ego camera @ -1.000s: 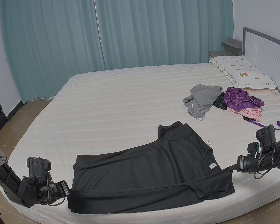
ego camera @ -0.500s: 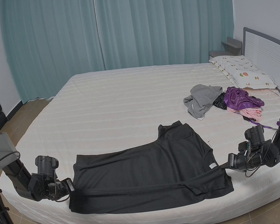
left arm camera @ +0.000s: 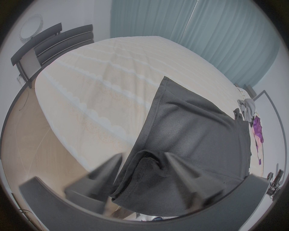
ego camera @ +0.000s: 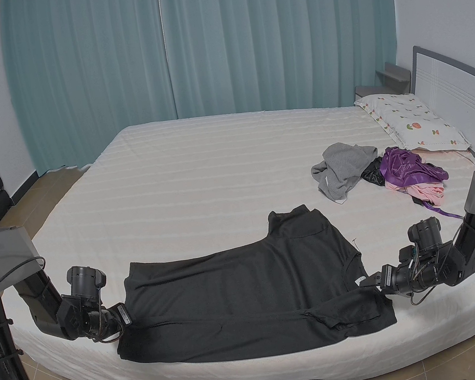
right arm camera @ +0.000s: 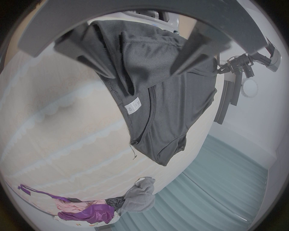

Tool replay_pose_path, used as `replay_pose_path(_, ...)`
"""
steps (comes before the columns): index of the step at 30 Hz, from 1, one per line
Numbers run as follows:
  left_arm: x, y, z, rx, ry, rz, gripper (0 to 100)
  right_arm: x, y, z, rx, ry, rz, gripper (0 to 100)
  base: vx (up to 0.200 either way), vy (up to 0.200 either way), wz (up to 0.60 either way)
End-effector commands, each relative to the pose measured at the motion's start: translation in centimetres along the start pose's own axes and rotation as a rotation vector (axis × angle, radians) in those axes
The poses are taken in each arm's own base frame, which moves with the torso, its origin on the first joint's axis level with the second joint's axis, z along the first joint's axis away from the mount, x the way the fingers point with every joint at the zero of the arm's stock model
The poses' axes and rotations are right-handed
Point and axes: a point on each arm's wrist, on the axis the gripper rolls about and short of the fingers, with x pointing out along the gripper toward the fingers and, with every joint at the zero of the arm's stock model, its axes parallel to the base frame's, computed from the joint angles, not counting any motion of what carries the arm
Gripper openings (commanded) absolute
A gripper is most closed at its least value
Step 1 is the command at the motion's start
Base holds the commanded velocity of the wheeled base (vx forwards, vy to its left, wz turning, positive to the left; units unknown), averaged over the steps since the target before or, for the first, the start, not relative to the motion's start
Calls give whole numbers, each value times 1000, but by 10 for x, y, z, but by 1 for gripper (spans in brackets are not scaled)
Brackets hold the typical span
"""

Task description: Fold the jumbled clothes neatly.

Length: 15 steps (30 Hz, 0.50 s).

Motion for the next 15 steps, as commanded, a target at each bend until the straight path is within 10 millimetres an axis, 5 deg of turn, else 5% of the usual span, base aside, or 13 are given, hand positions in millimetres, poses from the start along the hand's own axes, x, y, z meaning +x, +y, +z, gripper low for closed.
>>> replay_pose_path(1, -2, 1, 2, -22, -7, -3, 100, -14, 5, 1, 24, -22, 20, 100, 0, 0, 0)
replay_pose_path(8, -32, 12, 14, -73, -36, -94, 100, -45, 4, -17, 45, -51, 104, 100, 0, 0, 0)
replay_pose_path(15, -44, 16, 12, -133, -28, -136, 100, -53, -5, -41, 92, -78, 138, 100, 0, 0, 0)
